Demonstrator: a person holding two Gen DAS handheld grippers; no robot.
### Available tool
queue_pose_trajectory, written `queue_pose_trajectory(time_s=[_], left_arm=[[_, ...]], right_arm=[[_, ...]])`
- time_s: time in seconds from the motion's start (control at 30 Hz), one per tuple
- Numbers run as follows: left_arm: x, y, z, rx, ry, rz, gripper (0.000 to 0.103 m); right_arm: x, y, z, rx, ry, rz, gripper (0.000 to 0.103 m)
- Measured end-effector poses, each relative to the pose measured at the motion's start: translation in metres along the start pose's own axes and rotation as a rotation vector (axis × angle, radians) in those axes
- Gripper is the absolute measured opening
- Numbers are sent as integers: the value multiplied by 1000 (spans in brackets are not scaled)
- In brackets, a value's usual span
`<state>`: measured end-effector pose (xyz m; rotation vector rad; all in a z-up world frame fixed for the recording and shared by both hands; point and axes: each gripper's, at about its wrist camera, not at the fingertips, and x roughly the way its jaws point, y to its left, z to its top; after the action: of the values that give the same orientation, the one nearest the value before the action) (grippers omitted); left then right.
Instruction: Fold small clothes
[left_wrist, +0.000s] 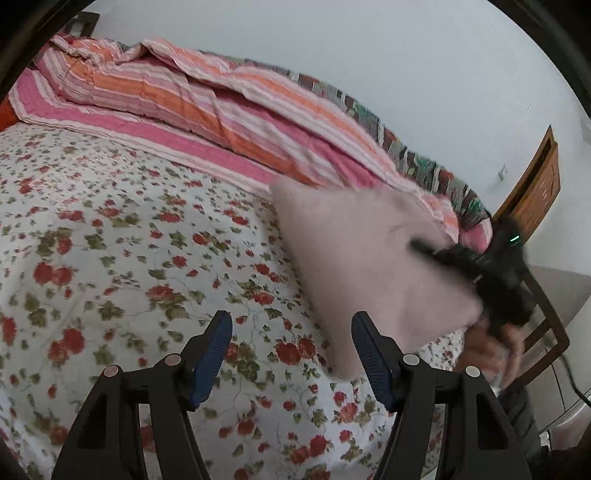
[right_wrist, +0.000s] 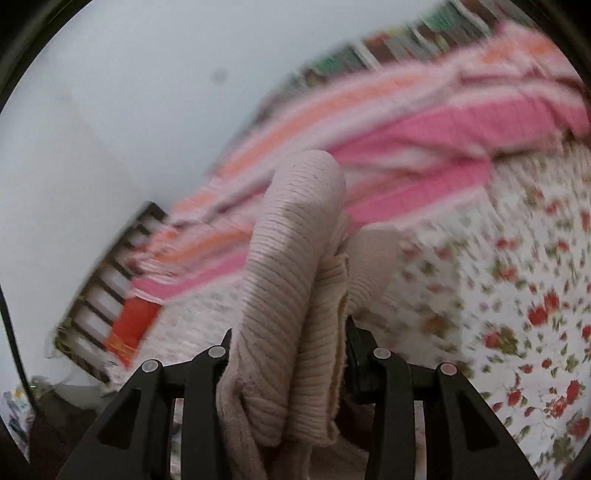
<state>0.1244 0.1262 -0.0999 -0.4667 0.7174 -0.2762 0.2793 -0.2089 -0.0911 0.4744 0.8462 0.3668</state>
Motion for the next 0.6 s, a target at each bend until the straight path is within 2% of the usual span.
queue_pose_trajectory(time_s=[0.07, 0.17, 0.2, 0.33, 0.43, 0.5, 0.53, 0.57, 0.6], left_arm=[[14, -7, -3, 26, 31, 0, 65], [30, -20, -12, 86, 68, 9, 64], [37, -28, -16, 117, 90, 2, 64], [54, -49, -34, 220, 149, -7, 64], [66, -64, -44, 287, 173, 34, 64], [69, -71, -48, 335, 146, 89, 64], [69, -74, -48, 344, 136, 85, 63], [69, -76, -47, 342, 131, 74, 60], [70, -79, -45, 334, 135, 61, 48]], right_arm=[[17, -29, -8, 11, 58, -115, 40], [6, -46, -10, -30, 55, -120, 45], [-3, -45, -12, -72, 39, -133, 48], [-29, -33, -24, -209, 10, -169, 48], [-47, -29, -31, -234, -12, -134, 47], [-60, -26, -35, -234, -28, -79, 47], [-66, -25, -36, -241, -36, -55, 47], [-72, -21, -39, -256, -47, -32, 47], [-70, -18, -40, -266, -47, -28, 47]])
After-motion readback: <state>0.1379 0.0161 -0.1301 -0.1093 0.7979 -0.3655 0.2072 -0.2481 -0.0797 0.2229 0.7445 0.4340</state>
